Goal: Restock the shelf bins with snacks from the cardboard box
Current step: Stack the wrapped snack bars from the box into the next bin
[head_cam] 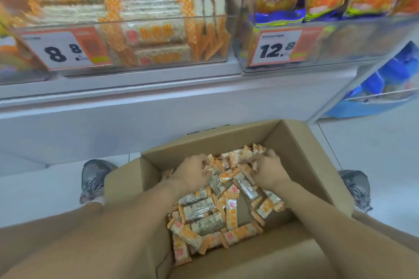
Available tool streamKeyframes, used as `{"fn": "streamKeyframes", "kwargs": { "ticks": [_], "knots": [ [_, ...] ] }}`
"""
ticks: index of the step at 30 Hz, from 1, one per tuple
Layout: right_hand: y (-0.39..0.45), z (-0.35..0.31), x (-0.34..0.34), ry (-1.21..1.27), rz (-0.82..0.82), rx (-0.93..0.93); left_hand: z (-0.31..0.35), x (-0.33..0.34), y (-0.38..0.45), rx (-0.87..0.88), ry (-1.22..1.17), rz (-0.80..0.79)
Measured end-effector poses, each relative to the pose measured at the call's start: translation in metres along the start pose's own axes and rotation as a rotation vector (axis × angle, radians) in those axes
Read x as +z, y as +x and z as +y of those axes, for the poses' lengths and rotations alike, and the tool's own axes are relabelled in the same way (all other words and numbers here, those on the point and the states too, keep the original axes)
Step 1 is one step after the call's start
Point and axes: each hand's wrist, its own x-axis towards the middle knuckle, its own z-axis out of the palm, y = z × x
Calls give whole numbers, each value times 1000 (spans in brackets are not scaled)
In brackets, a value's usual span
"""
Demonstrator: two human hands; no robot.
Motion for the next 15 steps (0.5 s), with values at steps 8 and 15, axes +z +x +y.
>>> {"fn": "streamKeyframes", "kwargs": {
  "ticks": [8,15],
  "knots": [
    [2,45,48,-45,30,127,-21,109,22,-200,-168,31],
    [14,18,59,150,86,265,-15,128,41,-312,-275,122]
  ]
}}
